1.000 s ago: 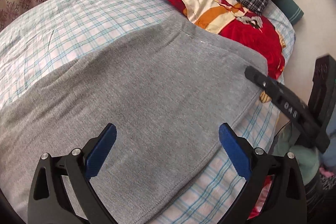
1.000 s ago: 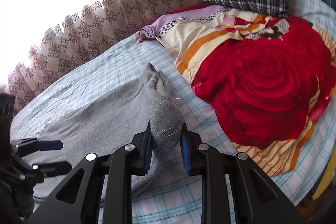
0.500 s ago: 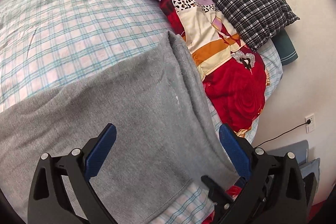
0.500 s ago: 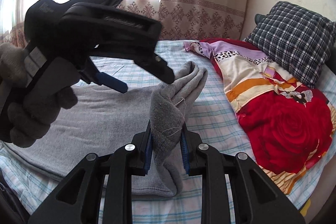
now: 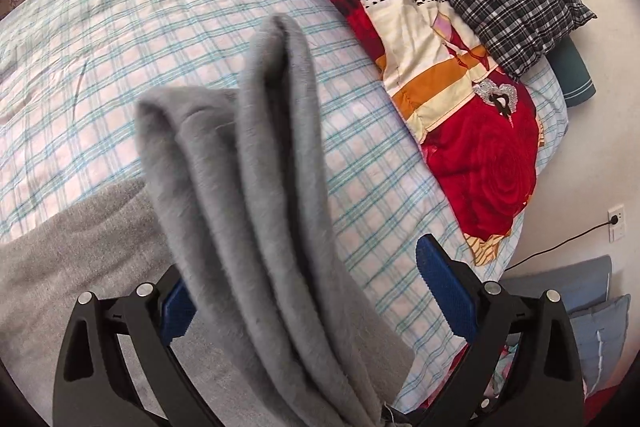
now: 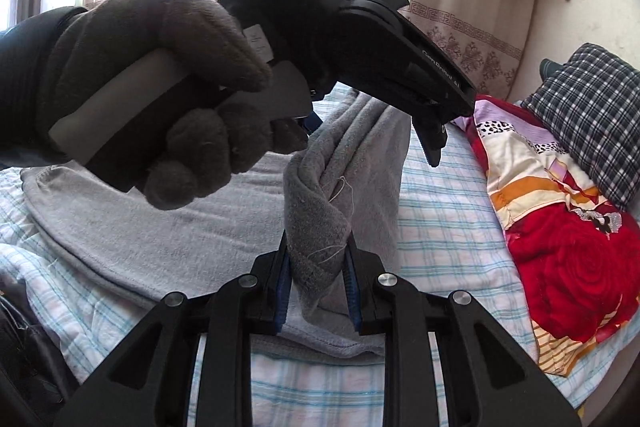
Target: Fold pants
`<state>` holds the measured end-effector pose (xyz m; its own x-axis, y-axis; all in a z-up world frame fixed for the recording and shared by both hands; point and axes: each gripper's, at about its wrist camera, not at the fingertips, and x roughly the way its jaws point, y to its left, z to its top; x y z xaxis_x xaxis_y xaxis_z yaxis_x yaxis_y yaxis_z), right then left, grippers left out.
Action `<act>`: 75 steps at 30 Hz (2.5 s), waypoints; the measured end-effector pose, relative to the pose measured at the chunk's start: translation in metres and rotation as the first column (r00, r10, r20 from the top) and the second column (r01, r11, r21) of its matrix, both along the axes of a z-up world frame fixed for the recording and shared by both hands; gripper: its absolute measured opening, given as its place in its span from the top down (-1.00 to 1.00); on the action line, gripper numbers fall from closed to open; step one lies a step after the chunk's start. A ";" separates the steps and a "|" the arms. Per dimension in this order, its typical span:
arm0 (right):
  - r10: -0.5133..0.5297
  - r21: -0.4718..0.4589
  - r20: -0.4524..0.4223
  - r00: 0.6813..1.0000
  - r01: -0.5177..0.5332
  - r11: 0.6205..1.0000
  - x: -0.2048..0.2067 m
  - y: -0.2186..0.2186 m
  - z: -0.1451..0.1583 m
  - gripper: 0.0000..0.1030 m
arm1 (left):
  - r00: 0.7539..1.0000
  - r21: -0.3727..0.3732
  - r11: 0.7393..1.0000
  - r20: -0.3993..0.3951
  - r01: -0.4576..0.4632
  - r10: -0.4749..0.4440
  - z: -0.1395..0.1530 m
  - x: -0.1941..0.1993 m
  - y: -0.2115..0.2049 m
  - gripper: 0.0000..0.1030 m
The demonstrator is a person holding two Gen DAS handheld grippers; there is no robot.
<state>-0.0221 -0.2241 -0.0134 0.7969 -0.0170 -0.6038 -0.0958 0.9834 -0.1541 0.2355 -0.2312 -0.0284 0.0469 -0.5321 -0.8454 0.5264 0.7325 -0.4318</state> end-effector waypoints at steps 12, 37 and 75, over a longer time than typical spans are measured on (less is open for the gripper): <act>0.128 0.040 -0.026 0.991 -0.127 0.991 -0.005 0.040 0.002 0.56 | 0.987 -0.029 0.987 -0.052 -0.155 0.154 -0.011 0.010 0.112 0.47; 0.416 0.371 -0.236 0.878 -0.315 0.874 0.018 0.080 -0.025 0.05 | 0.950 0.034 0.952 0.077 -0.306 0.303 -0.066 0.006 0.223 -0.17; -0.038 0.545 -0.381 0.924 0.258 0.798 0.035 -0.082 -0.069 0.02 | 0.988 0.077 0.989 0.104 -0.123 0.115 -0.022 -0.031 0.105 -0.78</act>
<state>0.0133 -0.3064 -0.0825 0.5606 0.3195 -0.7639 0.1211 0.8810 0.4573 0.2044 -0.1265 -0.0503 0.1912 -0.4461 -0.8743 0.4703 0.8235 -0.3173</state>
